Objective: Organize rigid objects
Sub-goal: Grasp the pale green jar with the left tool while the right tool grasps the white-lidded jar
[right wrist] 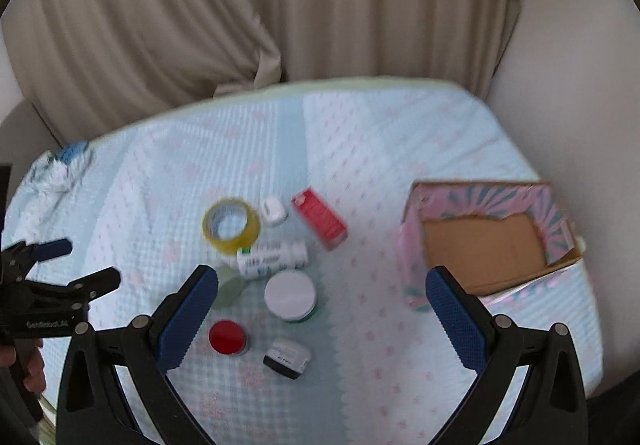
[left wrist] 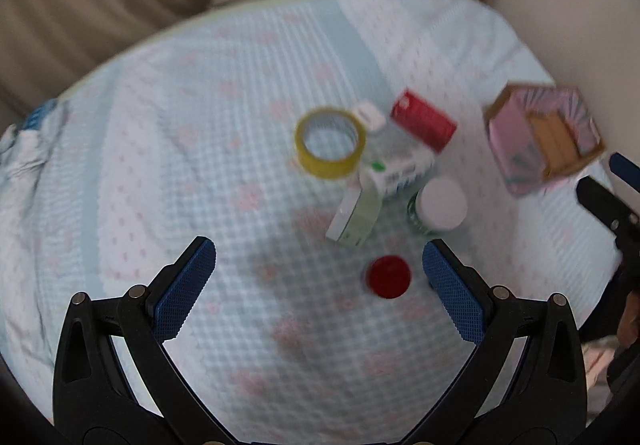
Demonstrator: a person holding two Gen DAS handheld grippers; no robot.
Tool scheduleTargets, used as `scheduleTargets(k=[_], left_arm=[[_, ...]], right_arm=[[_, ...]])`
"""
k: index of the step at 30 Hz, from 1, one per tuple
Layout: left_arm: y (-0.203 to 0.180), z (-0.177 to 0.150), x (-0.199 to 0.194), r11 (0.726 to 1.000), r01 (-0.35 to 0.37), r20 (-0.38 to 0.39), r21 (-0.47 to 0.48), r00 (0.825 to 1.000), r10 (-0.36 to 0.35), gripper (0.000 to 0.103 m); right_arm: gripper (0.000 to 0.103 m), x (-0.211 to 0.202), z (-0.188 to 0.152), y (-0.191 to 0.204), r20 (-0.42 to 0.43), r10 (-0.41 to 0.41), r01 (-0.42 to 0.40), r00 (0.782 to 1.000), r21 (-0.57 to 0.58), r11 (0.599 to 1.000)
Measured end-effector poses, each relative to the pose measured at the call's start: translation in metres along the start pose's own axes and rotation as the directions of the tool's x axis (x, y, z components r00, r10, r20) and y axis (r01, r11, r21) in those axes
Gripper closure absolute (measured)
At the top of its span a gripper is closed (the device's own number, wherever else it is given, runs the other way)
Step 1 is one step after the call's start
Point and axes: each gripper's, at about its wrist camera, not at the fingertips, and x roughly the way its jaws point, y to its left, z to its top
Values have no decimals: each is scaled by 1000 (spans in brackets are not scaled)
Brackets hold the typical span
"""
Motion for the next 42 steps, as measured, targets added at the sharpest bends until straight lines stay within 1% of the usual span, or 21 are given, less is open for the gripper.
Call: scheduleTargets(k=[4,6,8,11,14,16,18,20,21,23,25,26,27,28,29,30,31,34,37,40,42], left_arm=[[-7,3,53,998,40,-87,57,996,-35,4],[-12,3,76,994,54,-127,97,991,-41,6],[-19,2,98,989,56,-162,139,986,-33,7],[-25,4,121,983,59,-190,176,981,-25,8],[-28,7,146,979,69,-228,191,973,-24,12],[-31,8,162,976,74,-250,203,968,-21,17],[-34,10,174,974,77,-263,212,965,-19,19],[-36,10,184,974,85,-277,209,961,-25,19],[-37,11,188,974,88,-282,207,959,-27,20],[-39,10,194,974,94,-294,205,955,-31,26],[-39,9,198,975,97,-302,201,953,-33,39],[-39,9,200,975,99,-304,196,952,-36,44],[-40,9,203,976,100,-309,191,950,-37,51],[-40,8,203,977,105,-314,187,949,-42,56],[-40,8,204,977,112,-316,183,948,-49,58],[-40,9,205,977,110,-313,185,949,-48,60],[-41,9,205,976,106,-309,190,950,-43,60],[-43,8,206,976,96,-303,193,952,-33,60],[-42,11,205,980,91,-293,179,955,-35,61],[-42,11,193,983,89,-283,159,958,-41,62],[-42,11,185,985,84,-269,149,962,-41,63]], right_arm=[[0,51,-13,15,-66,33,-37,997,-53,998],[0,77,-19,21,-110,36,-46,993,-91,995],[0,106,-26,24,-171,46,-67,984,-118,991],[0,146,-33,27,-238,47,-86,970,-155,984],[0,174,-41,30,-289,37,-97,957,-198,975],[0,189,-45,31,-307,46,-114,951,-207,972],[0,202,-49,32,-328,59,-137,943,-219,966],[0,216,-51,34,-342,54,-145,938,-245,959],[4,220,-52,35,-342,53,-148,938,-257,955],[6,227,-52,36,-348,54,-159,936,-279,947],[6,233,-51,37,-344,54,-161,938,-290,944],[7,235,-51,37,-344,54,-162,937,-293,942],[13,238,-51,38,-345,54,-163,937,-295,941],[21,239,-52,40,-348,56,-167,936,-296,940],[24,241,-52,42,-356,59,-172,933,-296,939],[31,242,-52,44,-364,66,-182,929,-294,938],[36,243,-52,46,-376,86,-204,922,-288,936],[36,245,-50,53,-376,67,-191,924,-303,934],[36,246,-49,57,-380,66,-187,923,-292,938],[36,244,-46,57,-381,67,-181,922,-272,945],[36,240,-43,58,-372,61,-169,926,-264,950]])
